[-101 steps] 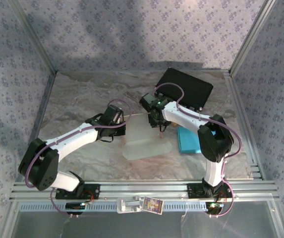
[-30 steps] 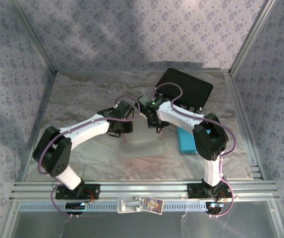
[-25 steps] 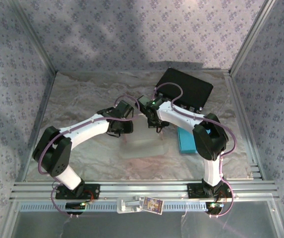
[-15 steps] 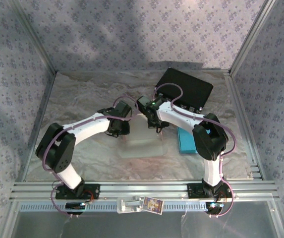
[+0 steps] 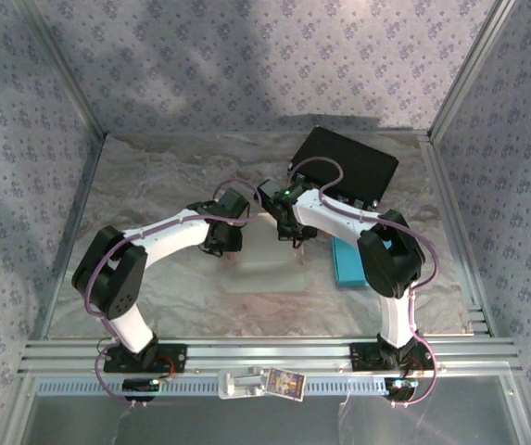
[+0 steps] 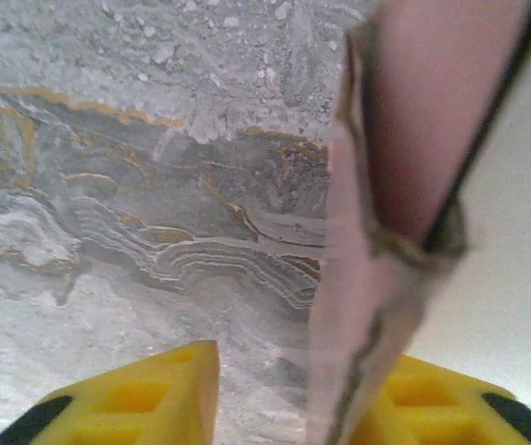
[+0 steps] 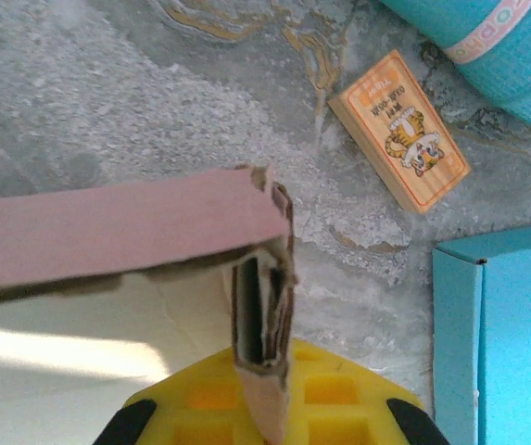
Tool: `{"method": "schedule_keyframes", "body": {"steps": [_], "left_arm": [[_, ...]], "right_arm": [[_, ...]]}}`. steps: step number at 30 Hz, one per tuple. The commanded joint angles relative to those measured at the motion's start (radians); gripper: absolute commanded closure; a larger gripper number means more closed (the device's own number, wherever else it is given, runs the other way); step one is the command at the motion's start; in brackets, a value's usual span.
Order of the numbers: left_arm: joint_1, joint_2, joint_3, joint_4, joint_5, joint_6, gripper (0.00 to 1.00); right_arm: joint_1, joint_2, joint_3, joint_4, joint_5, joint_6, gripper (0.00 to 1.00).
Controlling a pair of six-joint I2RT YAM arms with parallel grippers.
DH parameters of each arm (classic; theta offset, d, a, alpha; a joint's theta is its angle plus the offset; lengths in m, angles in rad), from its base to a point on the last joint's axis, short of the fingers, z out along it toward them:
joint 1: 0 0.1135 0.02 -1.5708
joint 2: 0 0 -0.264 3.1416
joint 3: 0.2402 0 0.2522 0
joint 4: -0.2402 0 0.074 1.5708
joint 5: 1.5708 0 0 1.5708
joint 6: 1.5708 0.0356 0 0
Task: Fold the paper box
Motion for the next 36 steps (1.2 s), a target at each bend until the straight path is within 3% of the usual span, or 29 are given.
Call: {"method": "schedule_keyframes", "body": {"steps": [1,8,16,22,28,29,33,36], "left_arm": [[-0.003,-0.063,0.087,-0.075,-0.036,-0.002,0.56],[0.105,-0.237,0.139,-0.164,0.0,-0.054,0.54],[0.264,-0.444,0.007,-0.222,0.019,-0.091,0.56],[0.335,-0.554,-0.188,-0.128,0.161,-0.147,0.62],[0.335,-0.52,-0.351,0.061,0.33,-0.229,0.65],[0.335,-0.508,-0.363,0.076,0.332,-0.233,0.65],[0.339,-0.459,-0.378,0.143,0.335,-0.235,0.66],[0.34,-0.41,-0.364,0.157,0.33,-0.23,0.66]], "right_arm": [[-0.009,0.032,0.016,-0.081,0.004,0.069,1.0],[-0.067,0.08,0.04,-0.08,-0.151,0.204,1.0],[-0.154,0.134,0.076,-0.057,-0.395,0.574,1.0],[-0.13,0.188,0.143,-0.164,-0.522,0.817,1.0],[-0.056,0.216,0.139,-0.141,-0.651,0.961,1.0],[-0.041,0.215,0.133,-0.124,-0.66,0.975,0.98],[-0.002,0.204,0.1,-0.06,-0.687,0.993,0.69],[0.003,0.183,0.115,-0.048,-0.684,0.933,0.55]]}}
